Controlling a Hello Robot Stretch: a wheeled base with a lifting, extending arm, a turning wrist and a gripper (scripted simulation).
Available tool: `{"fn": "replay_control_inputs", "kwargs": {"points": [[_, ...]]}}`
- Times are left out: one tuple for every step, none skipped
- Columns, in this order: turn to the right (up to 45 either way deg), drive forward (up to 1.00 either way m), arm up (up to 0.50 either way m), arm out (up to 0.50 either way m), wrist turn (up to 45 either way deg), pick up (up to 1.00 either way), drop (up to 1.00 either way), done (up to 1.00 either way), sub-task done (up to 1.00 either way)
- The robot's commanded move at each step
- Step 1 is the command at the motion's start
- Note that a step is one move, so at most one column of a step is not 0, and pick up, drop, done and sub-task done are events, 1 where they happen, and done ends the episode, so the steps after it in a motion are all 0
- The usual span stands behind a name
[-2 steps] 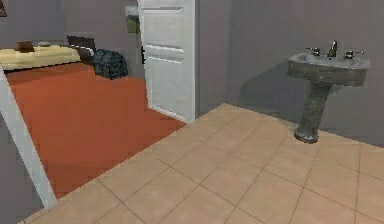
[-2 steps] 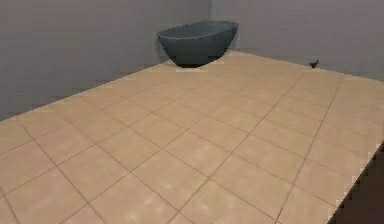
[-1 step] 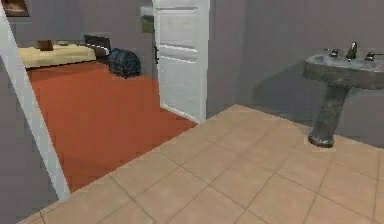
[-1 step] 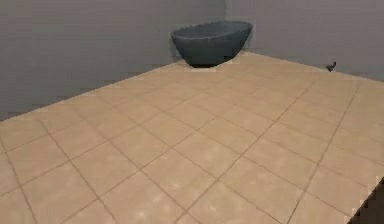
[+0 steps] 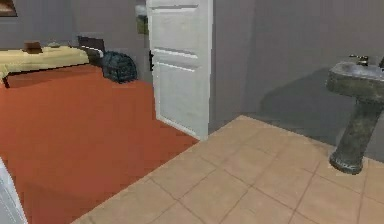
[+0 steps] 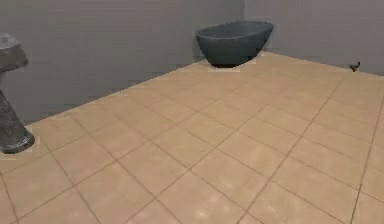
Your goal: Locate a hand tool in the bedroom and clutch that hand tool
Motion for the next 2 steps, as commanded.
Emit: {"fn": "replay_control_inputs", "kwargs": {"points": [[-15.0, 0.00, 0.00, 0.00, 0.0, 0.00, 0.00, 0.00, 0.00], [0.0, 1.00, 0.00, 0.00, 0.0, 0.00, 0.00, 0.00, 0.00]]}}
